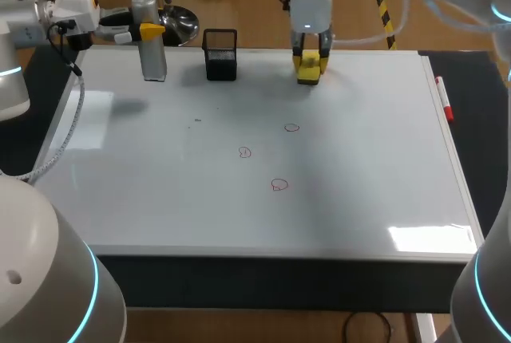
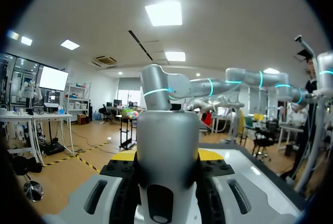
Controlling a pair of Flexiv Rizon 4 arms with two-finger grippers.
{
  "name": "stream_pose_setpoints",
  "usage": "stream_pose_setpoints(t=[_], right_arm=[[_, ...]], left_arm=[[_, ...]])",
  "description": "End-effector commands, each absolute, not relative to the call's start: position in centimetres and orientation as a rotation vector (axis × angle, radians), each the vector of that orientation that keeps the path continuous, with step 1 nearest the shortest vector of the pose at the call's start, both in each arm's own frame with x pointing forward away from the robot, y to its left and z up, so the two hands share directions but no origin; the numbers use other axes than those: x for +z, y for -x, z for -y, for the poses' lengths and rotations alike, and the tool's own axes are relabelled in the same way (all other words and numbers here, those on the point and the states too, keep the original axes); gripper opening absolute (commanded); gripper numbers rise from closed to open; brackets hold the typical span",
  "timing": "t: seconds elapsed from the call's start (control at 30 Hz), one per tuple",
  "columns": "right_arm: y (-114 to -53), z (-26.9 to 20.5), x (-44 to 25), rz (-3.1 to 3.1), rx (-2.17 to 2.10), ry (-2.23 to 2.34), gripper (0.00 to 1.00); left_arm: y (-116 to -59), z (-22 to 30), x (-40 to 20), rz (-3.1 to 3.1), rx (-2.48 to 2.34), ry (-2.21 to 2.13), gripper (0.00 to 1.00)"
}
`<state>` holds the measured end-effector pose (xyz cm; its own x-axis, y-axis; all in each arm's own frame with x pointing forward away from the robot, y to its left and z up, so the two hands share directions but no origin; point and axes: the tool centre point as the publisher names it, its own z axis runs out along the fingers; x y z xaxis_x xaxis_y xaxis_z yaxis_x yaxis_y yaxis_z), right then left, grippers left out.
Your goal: Pick up the inspection probe, press it on each red-marked spot on the whiteboard one by one, put down the probe, pick up the eraser, and wipe off all the red marks.
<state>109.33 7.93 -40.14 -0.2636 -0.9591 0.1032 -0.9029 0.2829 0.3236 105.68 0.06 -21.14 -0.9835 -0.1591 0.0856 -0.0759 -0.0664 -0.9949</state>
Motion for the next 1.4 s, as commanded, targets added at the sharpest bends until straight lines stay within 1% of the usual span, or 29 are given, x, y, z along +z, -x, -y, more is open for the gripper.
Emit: stream_pose_setpoints(t=[0.03,0.37,0.47,0.6,0.8,0.93,1.4], right_arm=[[-105.9,-5.2,-38.1,2.422,-0.067,-1.774,0.0],[-104.2,-1.4,-37.4,2.538,0.069,-1.626,0.0],[-103.4,-1.3,-36.7,2.556,0.126,-1.577,0.0],[-103.0,0.2,-36.8,2.591,0.158,-1.53,0.0],[-102.1,1.7,-36.6,2.635,0.172,-1.48,0.0],[-101.6,3.5,-36.8,2.66,0.185,-1.442,0.0],[-100.4,6.5,-36.9,2.758,0.188,-1.335,0.0]], left_arm=[[-105.5,0.0,-21.0,-2.104,-2.233,0.269,0.0],[-105.5,0.0,-21.0,-2.104,-2.233,0.269,0.0],[-105.5,0.0,-21.0,-2.104,-2.233,0.269,0.0],[-105.5,0.0,-21.0,-2.104,-2.233,0.269,0.0],[-105.5,0.0,-21.0,-2.104,-2.233,0.269,0.0],[-105.5,0.0,-21.0,-2.104,-2.233,0.269,0.0],[-105.5,0.0,-21.0,-2.104,-2.233,0.269,0.0]])
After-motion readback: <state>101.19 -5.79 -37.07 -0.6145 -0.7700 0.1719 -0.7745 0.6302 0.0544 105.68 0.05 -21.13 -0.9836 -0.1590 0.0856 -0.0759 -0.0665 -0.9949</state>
